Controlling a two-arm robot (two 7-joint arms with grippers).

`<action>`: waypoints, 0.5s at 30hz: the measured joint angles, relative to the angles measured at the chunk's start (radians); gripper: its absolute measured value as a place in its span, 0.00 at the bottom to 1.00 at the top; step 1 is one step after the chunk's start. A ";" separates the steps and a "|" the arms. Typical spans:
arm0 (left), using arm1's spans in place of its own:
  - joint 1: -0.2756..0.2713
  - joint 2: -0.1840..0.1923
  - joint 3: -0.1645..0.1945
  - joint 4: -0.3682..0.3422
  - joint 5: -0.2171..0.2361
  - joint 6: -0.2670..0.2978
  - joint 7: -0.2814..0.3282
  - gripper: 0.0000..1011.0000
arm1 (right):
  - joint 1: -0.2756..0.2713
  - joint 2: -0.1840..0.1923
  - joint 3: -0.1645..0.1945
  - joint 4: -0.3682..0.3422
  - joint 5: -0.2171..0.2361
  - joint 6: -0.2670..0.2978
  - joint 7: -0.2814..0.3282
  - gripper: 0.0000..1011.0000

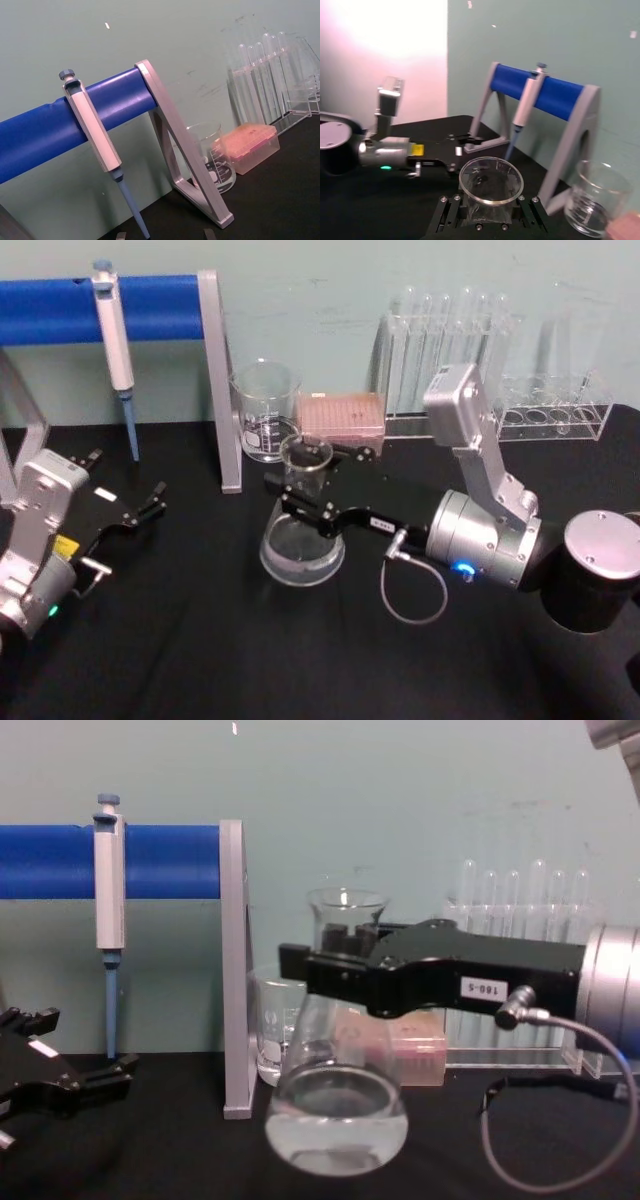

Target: Grasp the erlenmeyer flask with one hand, shake it three times, then place it back.

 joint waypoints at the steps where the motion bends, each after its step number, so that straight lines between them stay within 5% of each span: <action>1: 0.000 0.000 0.000 0.000 0.000 0.000 0.000 0.99 | 0.000 0.002 -0.003 -0.002 0.002 -0.002 0.005 0.45; 15: 0.000 0.000 0.000 0.000 0.000 0.000 0.000 0.99 | -0.003 0.046 -0.063 -0.038 0.036 -0.028 0.073 0.45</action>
